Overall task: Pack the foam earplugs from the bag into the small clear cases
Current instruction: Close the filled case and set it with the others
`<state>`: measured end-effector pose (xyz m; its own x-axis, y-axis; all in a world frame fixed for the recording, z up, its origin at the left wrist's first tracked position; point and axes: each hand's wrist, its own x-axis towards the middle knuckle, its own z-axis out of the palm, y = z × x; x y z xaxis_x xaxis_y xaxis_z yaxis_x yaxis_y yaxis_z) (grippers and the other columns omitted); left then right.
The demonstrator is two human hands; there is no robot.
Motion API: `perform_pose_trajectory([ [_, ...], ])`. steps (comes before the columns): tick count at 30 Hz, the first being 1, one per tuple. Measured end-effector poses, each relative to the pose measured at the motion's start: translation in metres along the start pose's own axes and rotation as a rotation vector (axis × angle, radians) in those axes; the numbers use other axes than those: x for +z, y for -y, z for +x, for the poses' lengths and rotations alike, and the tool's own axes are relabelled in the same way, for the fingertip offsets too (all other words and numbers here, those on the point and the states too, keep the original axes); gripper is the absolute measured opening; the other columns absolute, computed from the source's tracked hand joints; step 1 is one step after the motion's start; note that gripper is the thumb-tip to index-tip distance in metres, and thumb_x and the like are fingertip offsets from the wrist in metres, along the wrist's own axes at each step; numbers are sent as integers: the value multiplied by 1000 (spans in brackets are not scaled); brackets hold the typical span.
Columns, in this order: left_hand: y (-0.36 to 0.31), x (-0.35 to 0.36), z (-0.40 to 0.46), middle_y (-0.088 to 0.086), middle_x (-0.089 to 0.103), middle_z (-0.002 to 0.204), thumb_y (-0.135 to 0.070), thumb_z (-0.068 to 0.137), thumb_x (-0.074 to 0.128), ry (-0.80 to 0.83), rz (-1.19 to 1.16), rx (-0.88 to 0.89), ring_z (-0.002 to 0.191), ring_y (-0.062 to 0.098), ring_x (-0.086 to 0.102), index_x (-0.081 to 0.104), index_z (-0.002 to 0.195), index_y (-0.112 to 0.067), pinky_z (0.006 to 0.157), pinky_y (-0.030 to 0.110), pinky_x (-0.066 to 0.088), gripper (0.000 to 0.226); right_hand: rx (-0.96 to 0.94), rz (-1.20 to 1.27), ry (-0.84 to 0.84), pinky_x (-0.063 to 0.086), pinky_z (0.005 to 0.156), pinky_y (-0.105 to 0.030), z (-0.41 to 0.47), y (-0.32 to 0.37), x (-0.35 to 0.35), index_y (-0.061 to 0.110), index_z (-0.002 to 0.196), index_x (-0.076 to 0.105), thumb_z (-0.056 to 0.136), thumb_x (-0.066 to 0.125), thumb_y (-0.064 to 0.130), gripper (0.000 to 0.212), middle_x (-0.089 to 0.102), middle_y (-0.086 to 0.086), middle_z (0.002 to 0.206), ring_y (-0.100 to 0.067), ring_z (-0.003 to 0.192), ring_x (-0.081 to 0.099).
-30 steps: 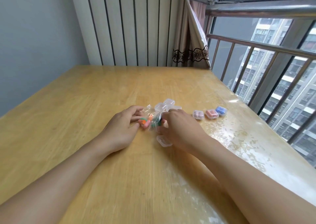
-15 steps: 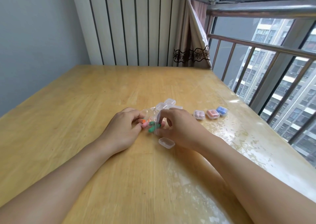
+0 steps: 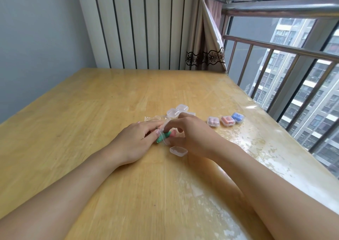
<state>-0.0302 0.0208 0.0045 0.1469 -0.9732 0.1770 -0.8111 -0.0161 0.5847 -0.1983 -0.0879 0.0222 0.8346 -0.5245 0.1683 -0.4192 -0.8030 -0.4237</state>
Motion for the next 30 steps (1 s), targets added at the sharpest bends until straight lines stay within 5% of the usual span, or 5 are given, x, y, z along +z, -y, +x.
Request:
perform_pose_trajectory([
  [7, 3, 2, 1, -31, 50, 142, -33, 105, 44, -15, 33, 0, 132, -3, 46, 53, 139, -40, 118, 39, 31, 36, -17, 13, 8, 52, 83, -39, -1, 4, 2, 30, 109, 70, 89, 73, 36, 20, 53, 2, 101, -13, 89, 49],
  [16, 6, 4, 3, -31, 38, 149, -27, 106, 41, -9, 71, 6, 142, -7, 31, 44, 146, -42, 123, 35, 24, 43, -90, 1, -43, 44, 86, -35, -3, 5, 5, 28, 105, 73, 93, 69, 32, 13, 47, 5, 97, -19, 101, 46],
  [19, 8, 5, 3, -41, 36, 140, -25, 106, 41, -21, 71, 10, 139, -9, 32, 45, 145, -40, 121, 29, 25, 42, -108, 8, -89, 45, 89, -37, -3, 2, 4, 27, 104, 73, 93, 70, 29, 11, 47, 6, 98, -20, 102, 47],
  [23, 13, 6, 5, -22, 44, 150, -25, 105, 43, -56, 77, 11, 143, -2, 34, 47, 145, -37, 119, 26, 29, 42, -147, 14, -116, 47, 89, -42, -3, -1, 1, 26, 105, 72, 94, 69, 27, 12, 47, 7, 99, -20, 102, 48],
  [30, 9, 4, 2, -41, 39, 132, -30, 103, 48, -102, 49, 49, 126, -21, 30, 52, 140, -40, 96, -6, 20, 38, -222, -65, -192, 47, 79, -30, -7, -6, -18, 27, 102, 68, 95, 66, 31, 8, 58, 6, 108, -14, 96, 51],
])
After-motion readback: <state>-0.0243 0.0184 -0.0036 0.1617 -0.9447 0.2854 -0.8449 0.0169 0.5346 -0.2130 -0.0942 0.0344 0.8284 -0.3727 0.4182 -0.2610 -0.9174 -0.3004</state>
